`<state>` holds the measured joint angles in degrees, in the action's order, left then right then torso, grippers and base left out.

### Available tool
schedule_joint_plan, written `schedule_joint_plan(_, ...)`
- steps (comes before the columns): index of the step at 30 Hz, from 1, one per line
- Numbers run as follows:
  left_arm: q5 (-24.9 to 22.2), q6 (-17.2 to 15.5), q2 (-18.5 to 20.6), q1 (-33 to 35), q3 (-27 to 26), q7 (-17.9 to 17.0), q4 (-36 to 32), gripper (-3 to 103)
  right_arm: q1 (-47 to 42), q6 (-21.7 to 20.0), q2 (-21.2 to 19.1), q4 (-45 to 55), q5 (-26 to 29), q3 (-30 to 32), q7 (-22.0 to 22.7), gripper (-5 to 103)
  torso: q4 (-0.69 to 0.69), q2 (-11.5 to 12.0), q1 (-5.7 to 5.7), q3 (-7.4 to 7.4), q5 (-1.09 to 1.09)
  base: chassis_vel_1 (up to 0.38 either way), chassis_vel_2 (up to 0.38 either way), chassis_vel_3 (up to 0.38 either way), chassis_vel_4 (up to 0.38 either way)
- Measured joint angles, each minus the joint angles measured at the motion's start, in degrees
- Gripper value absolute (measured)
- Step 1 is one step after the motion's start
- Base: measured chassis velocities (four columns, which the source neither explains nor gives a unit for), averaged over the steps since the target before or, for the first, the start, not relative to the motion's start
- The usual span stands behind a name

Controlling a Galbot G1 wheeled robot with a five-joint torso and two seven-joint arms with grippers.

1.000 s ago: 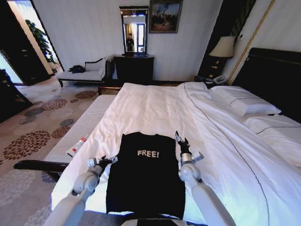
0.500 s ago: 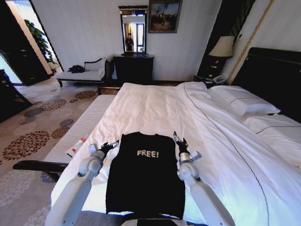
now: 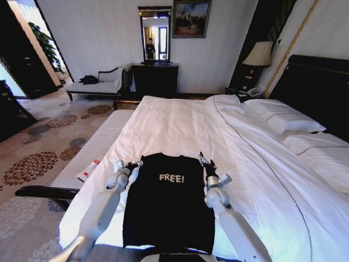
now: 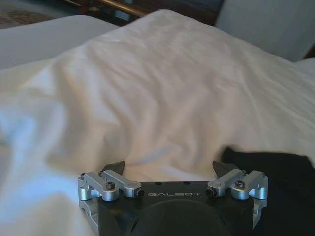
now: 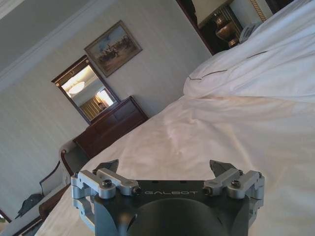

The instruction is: Fold the clothes on the bed.

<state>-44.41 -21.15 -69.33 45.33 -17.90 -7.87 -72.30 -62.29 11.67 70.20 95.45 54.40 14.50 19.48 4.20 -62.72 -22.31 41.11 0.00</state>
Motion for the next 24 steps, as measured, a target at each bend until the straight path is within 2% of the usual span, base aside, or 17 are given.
schedule_joint_plan(5, -1.26, 0.37, 0.67, 0.11, -1.74, 0.04, -1.13, 100, 1.31, -0.18, 0.05, -1.62, 0.04, -0.56, 0.23, 100, -0.01, 0.00, 0.00, 0.00, 0.00, 0.000, 0.000, 0.000, 0.000)
schedule_joint_plan(10, -3.79, 0.91, 1.32, 1.87, -4.40, -0.04, -6.54, 100, 3.63, -0.98, -0.99, -4.49, 0.94, -1.17, 0.70, 100, 0.00, -0.01, 0.01, -0.01, 0.00, 0.000, 0.000, 0.000, 0.000)
schedule_joint_plan(14, -5.93, 1.01, 2.40, 3.36, -8.13, -0.37, -11.41, 100, 7.02, -4.33, -3.41, -8.36, 3.29, -2.19, 3.45, 100, 0.00, -0.01, 0.00, 0.00, 0.00, 0.000, 0.000, 0.000, 0.000)
schedule_joint_plan(16, -5.60, 1.02, 2.86, 3.55, -8.61, -0.41, -11.81, 100, 7.85, -5.17, -3.93, -9.40, 4.03, -2.68, 4.10, 100, 0.01, -0.01, 0.00, -0.01, 0.01, 0.000, 0.000, 0.000, 0.000)
schedule_joint_plan(19, -1.11, 0.75, 5.07, 4.92, -9.27, -0.54, -12.08, 100, 10.56, -7.77, -4.81, -12.95, 6.98, -4.35, 5.20, 100, 0.01, -0.01, 0.01, 0.00, 0.00, 0.000, 0.000, 0.000, 0.000)
schedule_joint_plan(20, -1.11, 0.75, 5.07, 4.92, -9.27, -0.54, -12.08, 100, 10.56, -7.77, -4.81, -12.95, 6.98, -4.35, 5.20, 100, 0.01, -0.01, 0.01, 0.00, 0.00, 0.000, 0.000, 0.000, 0.000)
schedule_joint_plan(24, 0.11, 0.35, 5.96, 7.91, -10.30, -0.59, -13.66, 100, 12.46, -9.24, -4.13, -15.91, 9.38, -5.92, 3.21, 100, -0.01, -0.01, 0.01, 0.00, -0.01, 0.000, 0.000, 0.000, 0.000)
